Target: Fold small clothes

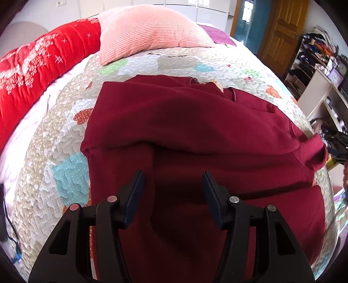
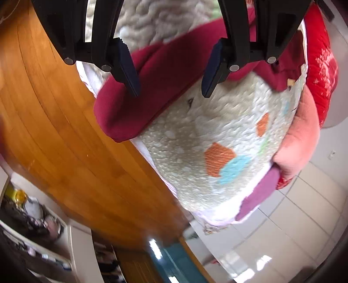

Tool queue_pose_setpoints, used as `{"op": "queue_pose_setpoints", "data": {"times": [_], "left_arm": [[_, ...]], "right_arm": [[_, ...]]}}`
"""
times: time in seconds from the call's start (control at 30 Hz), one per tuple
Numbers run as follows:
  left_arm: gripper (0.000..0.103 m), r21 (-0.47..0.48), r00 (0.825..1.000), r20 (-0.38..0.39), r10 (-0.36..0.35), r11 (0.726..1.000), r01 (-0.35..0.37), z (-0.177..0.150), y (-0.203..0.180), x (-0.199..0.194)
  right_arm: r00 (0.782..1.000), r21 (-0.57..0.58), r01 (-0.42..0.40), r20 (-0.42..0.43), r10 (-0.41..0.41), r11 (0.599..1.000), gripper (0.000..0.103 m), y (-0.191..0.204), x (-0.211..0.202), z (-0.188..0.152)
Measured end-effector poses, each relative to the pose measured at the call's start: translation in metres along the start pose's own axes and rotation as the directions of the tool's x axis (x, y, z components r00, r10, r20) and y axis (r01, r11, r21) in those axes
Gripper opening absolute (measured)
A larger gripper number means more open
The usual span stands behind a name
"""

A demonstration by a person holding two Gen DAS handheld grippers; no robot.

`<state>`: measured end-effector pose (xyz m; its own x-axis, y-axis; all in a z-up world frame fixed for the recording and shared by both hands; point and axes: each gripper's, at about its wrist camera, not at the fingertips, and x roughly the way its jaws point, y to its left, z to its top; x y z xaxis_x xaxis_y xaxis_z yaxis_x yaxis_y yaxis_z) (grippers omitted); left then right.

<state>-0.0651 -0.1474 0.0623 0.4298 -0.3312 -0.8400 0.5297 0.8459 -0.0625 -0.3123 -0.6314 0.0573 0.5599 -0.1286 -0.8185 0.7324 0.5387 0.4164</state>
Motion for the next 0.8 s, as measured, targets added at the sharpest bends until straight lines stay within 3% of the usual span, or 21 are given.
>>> {"op": "queue_pose_setpoints", "data": {"times": [0.13,0.17,0.2,0.23,0.27,0.3,0.43,0.5,0.67,0.7,0.73,0.8], "left_arm": [[0.055,-0.017,1.0,-0.009,0.009,1.0,-0.009,-0.001,0.005,0.002],[0.055,-0.017,1.0,-0.009,0.01,1.0,-0.01,-0.001,0.006,0.003],[0.055,-0.018,1.0,-0.008,0.011,1.0,-0.011,-0.001,0.006,0.003],[0.055,-0.019,1.0,-0.007,0.01,1.0,-0.011,-0.002,0.007,0.003],[0.055,-0.02,1.0,-0.007,0.01,1.0,-0.01,-0.003,0.008,0.003],[0.055,-0.019,1.0,-0.009,0.01,1.0,-0.01,-0.003,0.009,0.003],[0.055,-0.02,1.0,0.0,0.015,1.0,-0.015,0.0,0.016,-0.001],[0.055,-0.047,1.0,0.017,0.015,0.999,-0.014,0.003,0.026,-0.006],[0.055,-0.173,0.998,0.064,-0.016,0.985,0.027,0.01,0.058,-0.023],[0.055,-0.197,0.997,0.075,-0.023,0.98,0.037,0.01,0.064,-0.027],[0.055,-0.227,0.996,0.09,-0.029,0.973,0.049,0.01,0.072,-0.031],[0.055,-0.264,0.994,0.108,-0.034,0.963,0.061,0.011,0.082,-0.036]], "right_arm": [[0.995,0.03,0.038,-0.094,-0.035,0.999,0.056,-0.008,0.043,0.018],[0.993,0.04,0.023,-0.12,-0.018,0.999,0.052,-0.012,0.052,0.018],[0.993,0.064,-0.002,-0.121,0.009,0.998,0.037,-0.017,0.056,0.016],[0.994,0.067,-0.022,-0.103,0.029,0.998,0.03,-0.021,0.055,0.013],[0.995,0.053,-0.033,-0.091,0.038,0.998,0.014,-0.022,0.052,0.011],[0.997,0.035,-0.049,-0.066,0.051,0.998,0.008,-0.022,0.044,0.009],[0.993,-0.046,-0.101,0.063,0.104,0.994,0.007,-0.009,-0.008,0.008],[0.975,-0.132,-0.154,0.141,0.173,0.979,0.007,0.019,-0.047,0.01],[0.909,-0.402,-0.306,0.147,0.391,0.863,0.007,0.129,-0.109,-0.009],[0.891,-0.467,-0.339,0.118,0.438,0.816,0.007,0.157,-0.116,-0.02],[0.867,-0.545,-0.384,0.064,0.494,0.745,0.007,0.195,-0.119,-0.038],[0.837,-0.615,-0.442,-0.021,0.546,0.653,0.007,0.239,-0.114,-0.067]]}}
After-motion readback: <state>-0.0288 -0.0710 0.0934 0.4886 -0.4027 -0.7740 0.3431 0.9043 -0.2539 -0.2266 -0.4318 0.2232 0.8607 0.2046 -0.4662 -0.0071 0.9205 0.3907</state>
